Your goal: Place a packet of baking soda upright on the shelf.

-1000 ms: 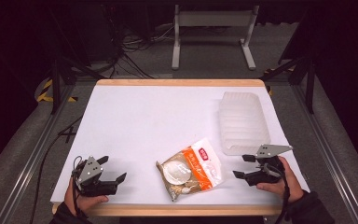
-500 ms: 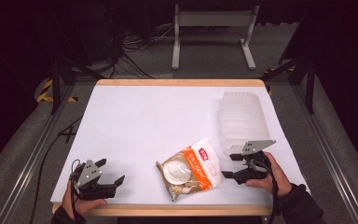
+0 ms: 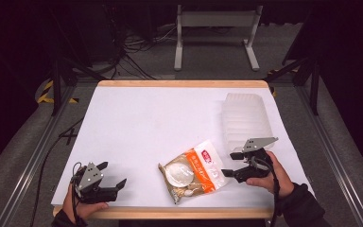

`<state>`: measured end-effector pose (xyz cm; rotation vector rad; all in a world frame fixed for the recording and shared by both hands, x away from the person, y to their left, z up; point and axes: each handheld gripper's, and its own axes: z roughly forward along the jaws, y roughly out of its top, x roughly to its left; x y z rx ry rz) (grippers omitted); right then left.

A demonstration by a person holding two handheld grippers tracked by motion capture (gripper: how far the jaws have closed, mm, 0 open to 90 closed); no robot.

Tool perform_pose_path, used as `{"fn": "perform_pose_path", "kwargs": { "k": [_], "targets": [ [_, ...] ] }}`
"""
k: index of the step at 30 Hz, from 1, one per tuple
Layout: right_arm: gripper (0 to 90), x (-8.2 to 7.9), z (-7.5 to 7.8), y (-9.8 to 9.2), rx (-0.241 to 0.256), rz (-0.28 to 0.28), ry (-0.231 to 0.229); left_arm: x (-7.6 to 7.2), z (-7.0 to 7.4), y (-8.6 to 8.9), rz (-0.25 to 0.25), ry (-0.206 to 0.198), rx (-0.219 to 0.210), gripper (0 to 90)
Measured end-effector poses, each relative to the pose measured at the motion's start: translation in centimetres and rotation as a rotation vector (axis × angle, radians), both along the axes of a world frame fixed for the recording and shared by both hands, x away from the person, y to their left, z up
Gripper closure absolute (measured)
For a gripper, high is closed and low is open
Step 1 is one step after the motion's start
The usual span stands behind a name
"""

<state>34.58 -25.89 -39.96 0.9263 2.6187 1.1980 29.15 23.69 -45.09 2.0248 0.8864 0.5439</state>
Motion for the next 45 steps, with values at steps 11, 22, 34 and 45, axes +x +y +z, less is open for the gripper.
{"fn": "perform_pose_path", "kwargs": {
  "k": [11, 22, 34, 45],
  "targets": [
    [26.7, 1.4, -2.3, 2.3, -0.073, -0.006, 0.105, 0.2, 0.0, -0.2, -0.015, 0.004, 0.005, 11.7],
    [25.3, 2.3, -3.1, 4.0, -0.108, 0.030, 0.139, 0.4, -0.1, -0.4, -0.022, 0.004, 0.006, 11.6],
    [47.6, 1.8, -2.5, 4.4, -0.093, 0.054, 0.119, 0.4, -0.2, -0.5, -0.024, 0.008, 0.008, 11.5],
    [77.2, 2.3, -2.7, 5.7, -0.131, 0.068, 0.115, 0.4, -0.2, -0.5, -0.023, 0.008, 0.004, 11.5]
  ]
}}
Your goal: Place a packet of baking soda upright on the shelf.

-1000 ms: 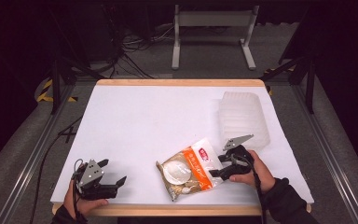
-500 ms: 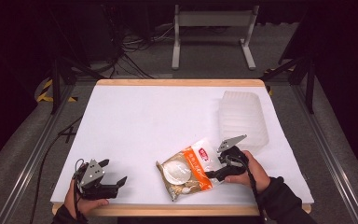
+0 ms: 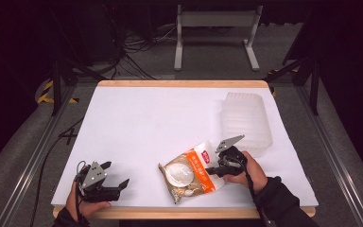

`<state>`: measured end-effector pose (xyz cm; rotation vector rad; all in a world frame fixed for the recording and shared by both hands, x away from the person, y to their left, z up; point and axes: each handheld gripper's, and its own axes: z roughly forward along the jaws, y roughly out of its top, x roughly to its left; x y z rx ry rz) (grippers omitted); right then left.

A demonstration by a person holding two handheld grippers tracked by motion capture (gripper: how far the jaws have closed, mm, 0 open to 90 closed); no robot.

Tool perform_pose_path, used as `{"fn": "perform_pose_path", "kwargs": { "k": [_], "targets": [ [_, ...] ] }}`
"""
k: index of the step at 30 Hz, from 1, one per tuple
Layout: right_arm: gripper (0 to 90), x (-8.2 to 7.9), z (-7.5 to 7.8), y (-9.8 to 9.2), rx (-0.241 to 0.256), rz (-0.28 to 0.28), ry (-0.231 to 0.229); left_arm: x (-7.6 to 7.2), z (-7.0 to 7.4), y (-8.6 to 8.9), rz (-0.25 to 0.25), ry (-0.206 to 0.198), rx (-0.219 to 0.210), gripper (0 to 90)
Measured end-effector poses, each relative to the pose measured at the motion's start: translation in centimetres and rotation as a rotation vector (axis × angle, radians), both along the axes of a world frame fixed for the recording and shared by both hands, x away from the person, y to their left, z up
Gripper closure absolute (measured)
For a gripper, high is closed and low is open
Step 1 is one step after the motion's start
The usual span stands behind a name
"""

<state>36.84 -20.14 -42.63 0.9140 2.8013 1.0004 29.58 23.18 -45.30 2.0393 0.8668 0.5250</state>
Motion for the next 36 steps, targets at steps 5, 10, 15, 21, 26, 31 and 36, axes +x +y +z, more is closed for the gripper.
{"fn": "perform_pose_path", "kwargs": {
  "k": [5, 10, 15, 21, 26, 31, 36],
  "targets": [
    [90.0, -0.1, 0.4, 0.3, -0.006, 0.025, -0.008, 0.0, 0.0, -0.1, -0.001, -0.001, 0.002, 11.5],
    [90.0, -0.2, 1.3, 0.6, -0.004, 0.042, -0.037, 0.0, 0.0, 0.0, -0.003, 0.004, -0.004, 11.5],
    [90.0, -0.4, 2.7, 1.0, -0.002, 0.064, -0.073, 0.0, 0.0, 0.0, -0.005, 0.006, -0.007, 11.5],
    [90.0, -0.5, 4.9, 1.6, 0.010, 0.093, -0.075, -0.1, 0.2, 0.2, -0.002, -0.001, -0.028, 11.4],
    [90.0, -1.0, 7.7, 3.6, -0.060, 0.173, -0.135, -0.2, 0.1, 0.2, -0.008, -0.003, -0.023, 11.4],
    [90.0, -2.0, 10.1, 5.3, -0.125, 0.251, -0.194, -0.2, 0.1, 0.3, -0.008, -0.002, -0.023, 11.4],
    [90.0, -2.3, 12.2, 6.1, -0.159, 0.289, -0.239, -0.3, 0.1, 0.3, -0.003, 0.000, -0.022, 11.3]
  ]
}}
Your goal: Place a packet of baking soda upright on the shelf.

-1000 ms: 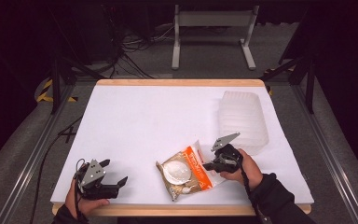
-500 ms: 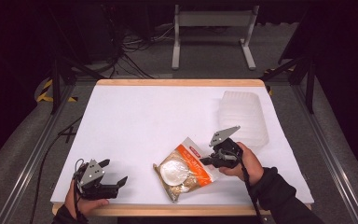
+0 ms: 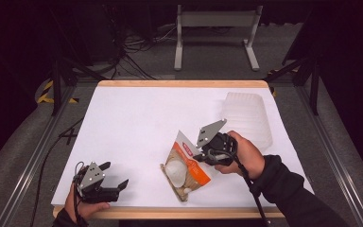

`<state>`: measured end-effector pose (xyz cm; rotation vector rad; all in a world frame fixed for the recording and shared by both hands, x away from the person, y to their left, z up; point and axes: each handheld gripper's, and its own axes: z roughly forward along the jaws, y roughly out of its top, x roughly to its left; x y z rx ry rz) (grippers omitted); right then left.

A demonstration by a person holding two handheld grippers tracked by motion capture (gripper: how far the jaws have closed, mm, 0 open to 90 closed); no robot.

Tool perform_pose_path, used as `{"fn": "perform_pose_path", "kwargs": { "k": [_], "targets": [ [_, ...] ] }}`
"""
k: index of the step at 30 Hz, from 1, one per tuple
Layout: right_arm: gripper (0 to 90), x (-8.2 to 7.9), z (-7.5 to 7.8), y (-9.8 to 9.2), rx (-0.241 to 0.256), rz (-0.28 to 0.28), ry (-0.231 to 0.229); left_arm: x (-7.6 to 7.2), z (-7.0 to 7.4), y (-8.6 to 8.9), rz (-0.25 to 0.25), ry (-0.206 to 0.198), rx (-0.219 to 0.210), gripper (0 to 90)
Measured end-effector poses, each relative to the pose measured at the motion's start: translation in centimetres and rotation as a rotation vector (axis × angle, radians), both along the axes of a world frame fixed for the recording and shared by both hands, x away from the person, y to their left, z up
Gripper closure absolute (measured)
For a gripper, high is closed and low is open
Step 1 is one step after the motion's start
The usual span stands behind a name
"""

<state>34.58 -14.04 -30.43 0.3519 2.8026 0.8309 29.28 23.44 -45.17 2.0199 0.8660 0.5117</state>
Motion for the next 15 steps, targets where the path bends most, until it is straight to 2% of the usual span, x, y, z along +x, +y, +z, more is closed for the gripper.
{"fn": "perform_pose_path", "kwargs": {
  "k": [11, 15],
  "targets": [
    [90.0, 0.7, 2.8, -0.9, -0.025, 0.009, -0.061, 0.0, 0.0, 0.1, 0.001, 0.001, -0.002, 11.4],
    [90.0, 1.1, 3.6, -1.7, -0.063, -0.011, -0.114, 0.0, -0.1, 0.0, -0.001, 0.006, 0.002, 11.4]
  ]
}}
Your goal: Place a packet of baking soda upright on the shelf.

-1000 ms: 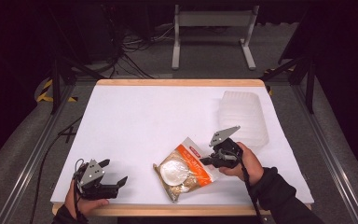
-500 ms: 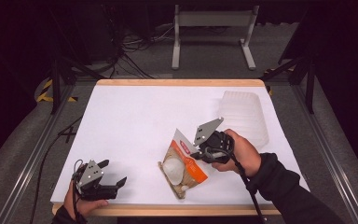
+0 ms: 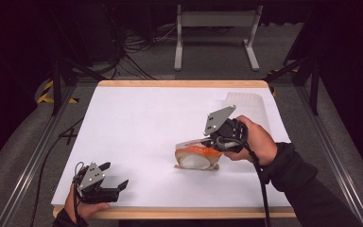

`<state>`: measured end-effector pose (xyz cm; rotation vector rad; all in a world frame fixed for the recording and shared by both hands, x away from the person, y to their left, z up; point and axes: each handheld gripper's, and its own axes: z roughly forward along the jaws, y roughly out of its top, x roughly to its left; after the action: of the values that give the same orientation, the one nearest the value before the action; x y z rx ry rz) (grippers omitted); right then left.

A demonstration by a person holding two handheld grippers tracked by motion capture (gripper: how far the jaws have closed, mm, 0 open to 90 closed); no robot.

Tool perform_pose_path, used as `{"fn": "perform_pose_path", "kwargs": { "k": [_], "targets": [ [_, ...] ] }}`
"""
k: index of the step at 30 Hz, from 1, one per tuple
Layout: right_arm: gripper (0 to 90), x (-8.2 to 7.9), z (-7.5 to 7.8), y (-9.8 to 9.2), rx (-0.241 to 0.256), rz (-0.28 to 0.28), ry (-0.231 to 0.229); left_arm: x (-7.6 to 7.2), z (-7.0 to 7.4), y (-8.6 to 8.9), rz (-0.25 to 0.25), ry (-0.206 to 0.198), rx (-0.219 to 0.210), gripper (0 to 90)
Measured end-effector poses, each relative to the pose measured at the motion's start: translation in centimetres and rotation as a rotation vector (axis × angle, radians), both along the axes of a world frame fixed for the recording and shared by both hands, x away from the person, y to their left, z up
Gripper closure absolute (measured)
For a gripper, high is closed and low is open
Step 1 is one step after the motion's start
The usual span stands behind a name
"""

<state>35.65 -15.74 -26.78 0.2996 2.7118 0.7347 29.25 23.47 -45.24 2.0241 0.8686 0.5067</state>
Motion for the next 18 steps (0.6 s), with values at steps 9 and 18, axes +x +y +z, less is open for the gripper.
{"fn": "perform_pose_path", "kwargs": {
  "k": [9, 18],
  "targets": [
    [90.0, 0.8, 2.2, -2.2, 0.034, 0.011, -0.143, 0.1, -0.1, 0.0, 0.001, -0.001, 0.006, 11.4],
    [90.0, 2.5, 3.5, -4.1, 0.036, -0.045, -0.219, 0.2, -0.2, 0.0, 0.001, 0.008, 0.003, 11.4]
  ]
}}
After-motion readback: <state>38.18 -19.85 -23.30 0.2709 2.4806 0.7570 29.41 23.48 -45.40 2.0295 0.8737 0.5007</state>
